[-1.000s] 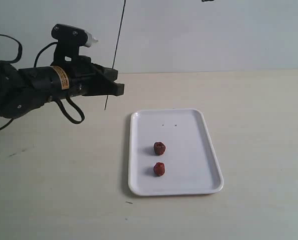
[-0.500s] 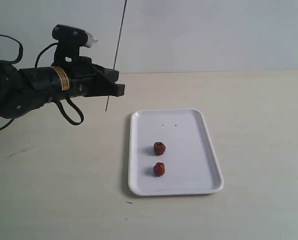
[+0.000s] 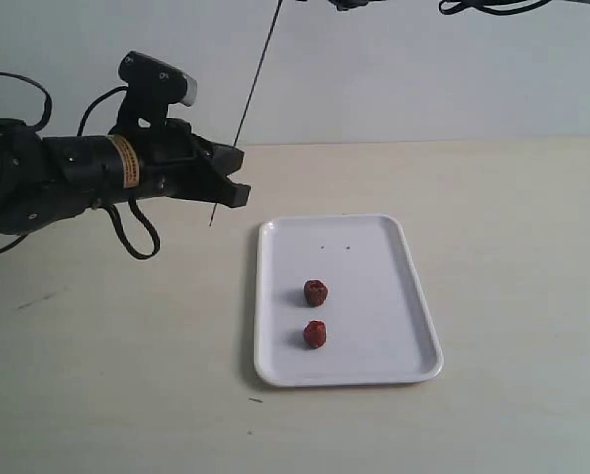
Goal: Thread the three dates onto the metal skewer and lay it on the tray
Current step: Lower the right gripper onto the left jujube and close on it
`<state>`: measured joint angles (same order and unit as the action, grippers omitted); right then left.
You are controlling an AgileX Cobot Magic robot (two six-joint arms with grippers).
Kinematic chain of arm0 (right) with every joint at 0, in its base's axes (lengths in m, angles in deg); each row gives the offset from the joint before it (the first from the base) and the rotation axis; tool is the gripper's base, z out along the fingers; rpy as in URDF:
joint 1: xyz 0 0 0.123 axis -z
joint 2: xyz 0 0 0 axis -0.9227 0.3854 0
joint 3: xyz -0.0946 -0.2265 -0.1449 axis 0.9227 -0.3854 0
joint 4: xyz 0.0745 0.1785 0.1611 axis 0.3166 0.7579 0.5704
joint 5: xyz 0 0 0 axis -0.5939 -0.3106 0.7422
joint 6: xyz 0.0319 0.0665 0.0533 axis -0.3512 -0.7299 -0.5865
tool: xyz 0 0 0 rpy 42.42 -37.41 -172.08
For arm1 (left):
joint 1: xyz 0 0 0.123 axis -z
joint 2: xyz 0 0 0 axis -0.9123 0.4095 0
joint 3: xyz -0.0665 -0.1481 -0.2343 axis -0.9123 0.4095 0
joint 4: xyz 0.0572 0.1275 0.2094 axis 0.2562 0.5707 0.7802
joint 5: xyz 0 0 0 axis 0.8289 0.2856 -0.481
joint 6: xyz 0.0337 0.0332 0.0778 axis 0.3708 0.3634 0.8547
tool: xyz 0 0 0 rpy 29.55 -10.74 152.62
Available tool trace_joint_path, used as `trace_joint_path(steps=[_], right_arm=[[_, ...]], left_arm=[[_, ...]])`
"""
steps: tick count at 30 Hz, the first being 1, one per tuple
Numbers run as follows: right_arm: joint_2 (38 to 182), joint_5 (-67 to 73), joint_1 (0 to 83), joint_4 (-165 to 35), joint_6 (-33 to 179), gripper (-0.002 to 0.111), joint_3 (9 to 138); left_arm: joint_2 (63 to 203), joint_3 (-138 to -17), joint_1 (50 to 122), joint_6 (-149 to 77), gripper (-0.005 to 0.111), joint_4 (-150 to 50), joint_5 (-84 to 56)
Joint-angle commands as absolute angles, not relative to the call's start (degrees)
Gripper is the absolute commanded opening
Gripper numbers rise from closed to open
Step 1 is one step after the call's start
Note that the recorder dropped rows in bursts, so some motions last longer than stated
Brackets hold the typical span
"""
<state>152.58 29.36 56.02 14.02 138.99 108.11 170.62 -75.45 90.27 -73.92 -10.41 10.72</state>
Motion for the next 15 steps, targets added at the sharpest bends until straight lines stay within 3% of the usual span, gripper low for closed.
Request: trace_joint_path(steps=[1, 5, 8, 12, 15], right_arm=[[149.3, 32.1, 56.1, 12.3, 139.2, 0.062, 107.8], [147.6, 32.9, 56.1, 4.7, 132.0, 0.062, 107.8], [146.8, 35.2, 56.1, -16.1, 116.8, 0.062, 107.8], [147.8, 51.8, 56.1, -41.3, 107.9, 0.057, 107.8], [150.3, 61.0, 56.0, -44.9, 107.8, 0.057, 107.8]], left_arm=[[169.2, -75.4, 87.1, -75.8, 0.0, -12.2, 8.2], [168.7, -75.4, 83.9, -78.6, 0.0, -8.8, 5.6], [167.8, -75.4, 81.8, -78.1, 0.0, 1.2, 0.2], [166.0, -75.4, 81.1, -78.1, 0.0, 5.1, -5.0], [164.2, -75.4, 81.2, -78.1, 0.0, 5.5, -10.2]])
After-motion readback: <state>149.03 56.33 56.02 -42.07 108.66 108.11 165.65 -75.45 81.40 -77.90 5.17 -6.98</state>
